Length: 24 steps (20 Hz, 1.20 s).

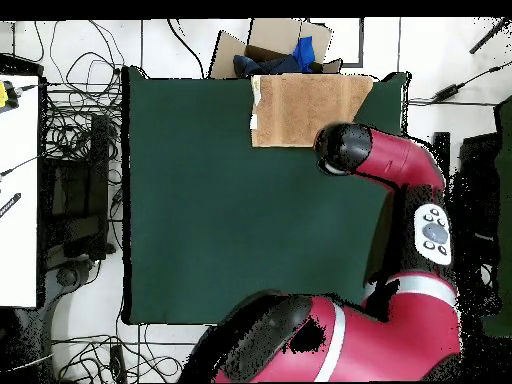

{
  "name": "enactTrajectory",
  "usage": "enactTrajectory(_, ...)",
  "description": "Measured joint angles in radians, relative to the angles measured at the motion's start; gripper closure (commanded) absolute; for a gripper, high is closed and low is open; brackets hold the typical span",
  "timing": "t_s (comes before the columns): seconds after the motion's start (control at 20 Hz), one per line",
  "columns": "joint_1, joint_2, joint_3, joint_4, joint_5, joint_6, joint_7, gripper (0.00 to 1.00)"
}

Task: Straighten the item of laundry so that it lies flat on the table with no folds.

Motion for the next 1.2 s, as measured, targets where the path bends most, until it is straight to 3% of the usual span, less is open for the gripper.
enactTrajectory(0.15,0.007,-0.051,0.0,0.088,-0.007,-0.001,0.0,1.0)
enactTrajectory(0.3,0.021,-0.142,0.0,0.24,-0.022,-0.002,0.0,1.0)
enactTrajectory(0.65,0.038,-0.242,0.0,0.409,-0.028,-0.036,0.0,1.0)
enactTrajectory(0.9,0.045,-0.218,0.0,0.372,-0.028,-0.066,0.0,1.0)
enactTrajectory(1.2,0.053,-0.142,0.0,0.258,-0.028,-0.072,0.0,1.0)
